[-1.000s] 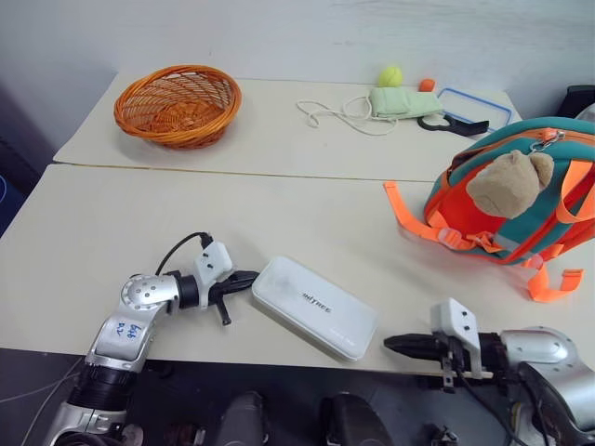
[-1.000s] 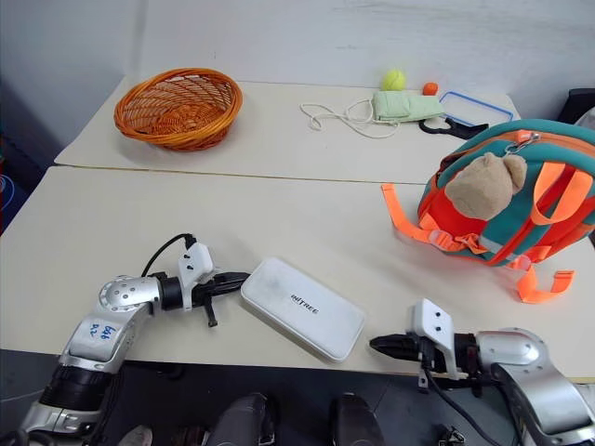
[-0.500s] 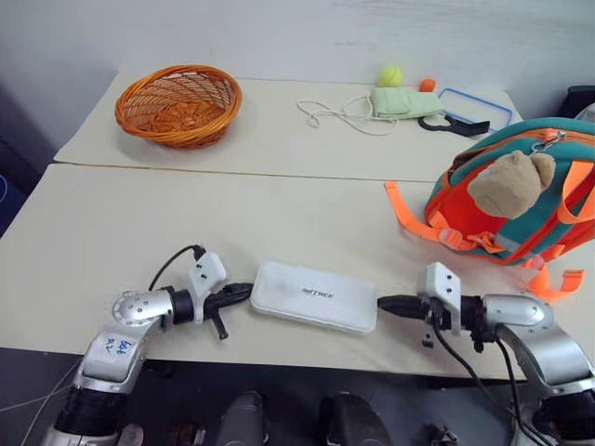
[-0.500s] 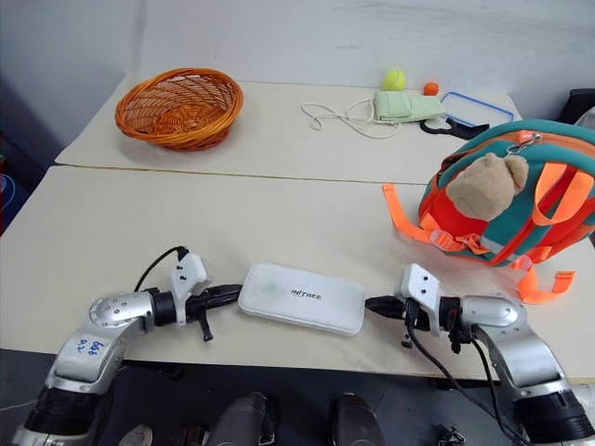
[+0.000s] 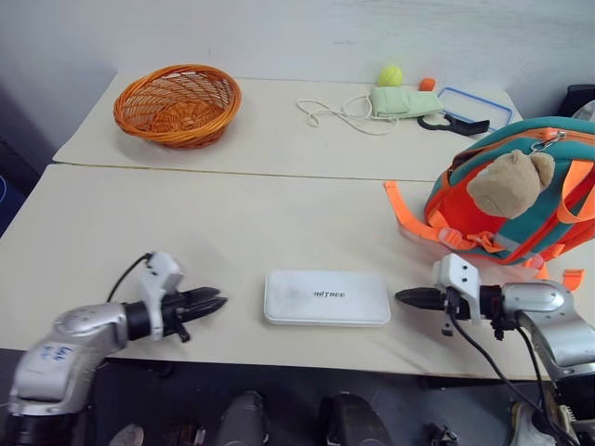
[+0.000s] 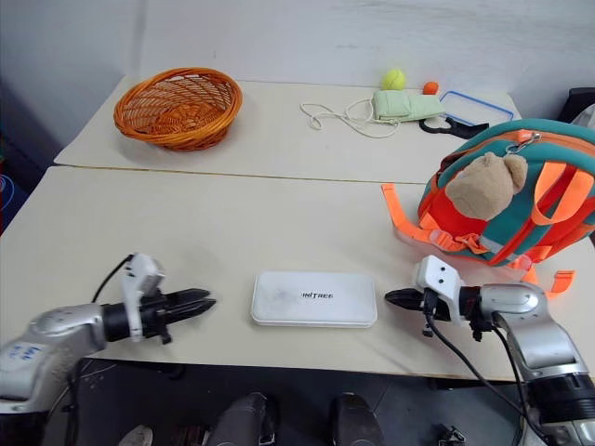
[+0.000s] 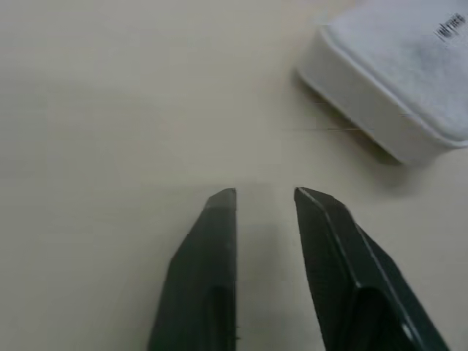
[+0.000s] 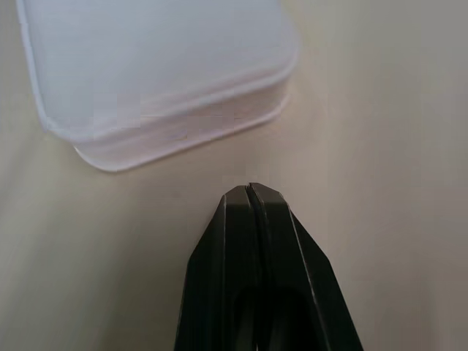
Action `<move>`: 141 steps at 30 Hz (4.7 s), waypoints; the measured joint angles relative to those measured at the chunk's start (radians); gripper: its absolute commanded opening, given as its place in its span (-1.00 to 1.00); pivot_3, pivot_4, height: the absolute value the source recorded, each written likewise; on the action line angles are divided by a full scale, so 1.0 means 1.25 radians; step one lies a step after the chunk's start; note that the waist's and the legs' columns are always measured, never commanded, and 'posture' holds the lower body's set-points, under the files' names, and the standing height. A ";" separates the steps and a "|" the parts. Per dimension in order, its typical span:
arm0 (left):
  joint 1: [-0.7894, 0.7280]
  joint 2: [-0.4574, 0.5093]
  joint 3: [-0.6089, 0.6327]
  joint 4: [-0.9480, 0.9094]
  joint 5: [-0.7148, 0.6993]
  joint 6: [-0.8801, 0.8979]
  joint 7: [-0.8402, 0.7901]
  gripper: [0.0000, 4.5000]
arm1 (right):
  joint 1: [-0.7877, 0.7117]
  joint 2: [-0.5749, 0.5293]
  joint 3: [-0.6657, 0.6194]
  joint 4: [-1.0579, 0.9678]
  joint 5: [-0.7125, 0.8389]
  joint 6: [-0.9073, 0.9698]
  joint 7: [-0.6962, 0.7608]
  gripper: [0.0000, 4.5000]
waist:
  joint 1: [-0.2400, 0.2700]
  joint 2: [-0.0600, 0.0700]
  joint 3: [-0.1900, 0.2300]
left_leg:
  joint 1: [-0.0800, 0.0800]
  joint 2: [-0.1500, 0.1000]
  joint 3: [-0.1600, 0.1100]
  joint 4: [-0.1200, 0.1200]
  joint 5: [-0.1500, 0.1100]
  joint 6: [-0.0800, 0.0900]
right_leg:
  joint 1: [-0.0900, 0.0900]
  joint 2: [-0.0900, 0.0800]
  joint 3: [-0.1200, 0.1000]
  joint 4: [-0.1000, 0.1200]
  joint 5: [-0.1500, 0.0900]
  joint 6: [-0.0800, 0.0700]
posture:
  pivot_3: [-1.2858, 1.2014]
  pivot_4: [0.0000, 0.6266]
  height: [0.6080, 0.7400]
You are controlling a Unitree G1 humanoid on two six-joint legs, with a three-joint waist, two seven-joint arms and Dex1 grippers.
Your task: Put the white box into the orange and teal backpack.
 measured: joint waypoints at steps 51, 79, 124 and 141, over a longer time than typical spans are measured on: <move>-0.279 -0.140 -0.010 0.171 -0.487 0.181 0.094 -0.48 | 0.410 0.178 -0.427 -0.198 0.208 0.011 -0.197 0.99 | 0.006 0.001 0.000 | 0.001 -0.001 0.001 -0.001 0.001 -0.004 | 0.002 0.002 0.001 -0.003 0.000 0.000 | 0.03 -0.52 1.00; -0.214 -0.126 0.082 0.145 -0.361 -0.087 0.011 -0.48 | -0.169 0.172 -0.217 0.014 0.260 0.100 -0.163 -0.99 | -0.014 0.003 0.002 | -0.001 0.000 0.002 -0.001 0.001 -0.002 | -0.002 0.001 0.002 0.000 0.000 0.000 | 0.03 -0.52 1.00; -0.162 0.101 0.076 0.016 -0.307 -0.263 -0.138 -0.48 | -0.205 0.171 -0.014 -0.245 0.468 0.424 -0.076 -0.99 | -0.010 0.001 0.003 | -0.010 -0.002 -0.005 0.000 -0.001 0.001 | -0.004 0.000 -0.003 -0.007 0.001 0.002 | 0.03 -0.52 1.00; -0.620 -0.156 -0.378 0.216 0.083 -0.322 -0.088 -0.48 | -0.233 0.179 0.003 -0.241 0.451 0.433 -0.072 -0.99 | 0.007 0.001 0.003 | -0.013 -0.002 -0.004 0.002 0.000 0.001 | -0.006 0.002 -0.004 -0.001 0.002 0.003 | 0.03 -0.52 1.00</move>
